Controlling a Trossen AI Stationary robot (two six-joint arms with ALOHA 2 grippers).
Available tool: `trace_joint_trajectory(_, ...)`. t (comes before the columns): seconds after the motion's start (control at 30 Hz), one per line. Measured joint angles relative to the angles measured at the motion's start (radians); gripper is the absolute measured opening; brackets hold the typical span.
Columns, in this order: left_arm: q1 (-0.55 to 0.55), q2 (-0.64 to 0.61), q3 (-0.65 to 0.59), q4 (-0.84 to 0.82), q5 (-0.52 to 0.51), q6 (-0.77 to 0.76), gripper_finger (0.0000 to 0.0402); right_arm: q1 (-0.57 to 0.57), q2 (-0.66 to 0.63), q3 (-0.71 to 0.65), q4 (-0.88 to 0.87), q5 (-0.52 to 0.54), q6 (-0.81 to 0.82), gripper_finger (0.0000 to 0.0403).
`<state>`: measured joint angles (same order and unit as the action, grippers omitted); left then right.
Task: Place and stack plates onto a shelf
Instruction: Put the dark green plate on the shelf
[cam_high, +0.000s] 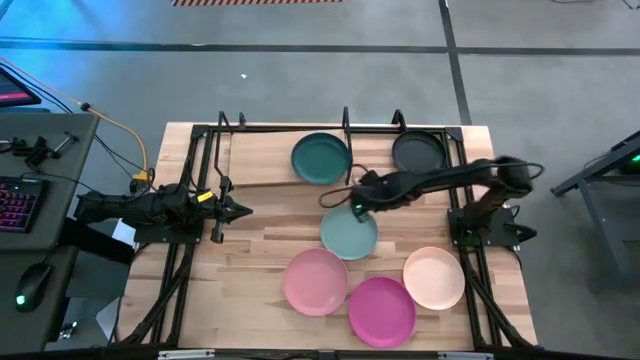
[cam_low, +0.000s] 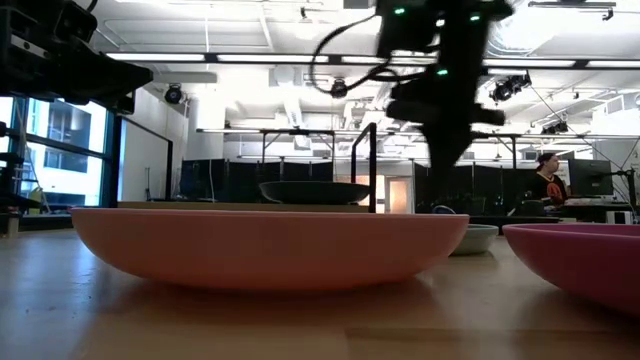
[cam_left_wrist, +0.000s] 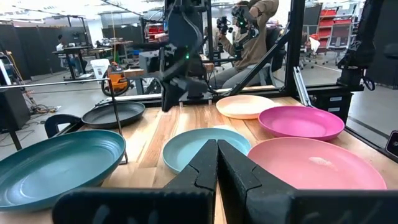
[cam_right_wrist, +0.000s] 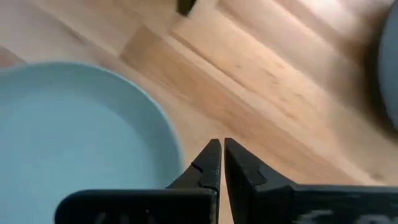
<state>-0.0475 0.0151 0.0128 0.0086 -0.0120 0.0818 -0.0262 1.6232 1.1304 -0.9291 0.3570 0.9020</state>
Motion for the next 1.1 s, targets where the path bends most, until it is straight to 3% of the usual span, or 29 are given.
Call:
trace_joint_trajectory(0.1,0.0,0.0,0.0,0.0,0.0,0.0,0.0001,-0.066,-0.154,-0.191,0.173,-0.057,-0.036,0.0)
trace_joint_trajectory(0.23,0.0,0.0,0.0,0.0,0.0,0.0,0.0001,-0.216,-0.346,-0.465,0.656,-0.171,-0.161,0.0)
trace_joint_trajectory(0.43,0.0,0.0,0.0,0.0,0.0,0.0,0.0001,-0.48,-0.371,-0.704,1.178,-0.316,-0.275,0.0)
trace_joint_trajectory(0.67,0.0,0.0,0.0,0.0,0.0,0.0,0.0001,-0.642,-0.157,-0.657,1.361,-0.61,-0.273,0.0)
trace_joint_trajectory(0.93,0.0,0.0,0.0,0.0,0.0,0.0,0.0001,-0.654,0.097,-0.457,1.379,-0.669,-0.203,0.0)
trace_joint_trajectory(1.1,0.0,0.0,0.0,0.0,0.0,0.0,0.0001,-0.655,0.145,-0.374,1.387,-0.714,-0.203,0.0)
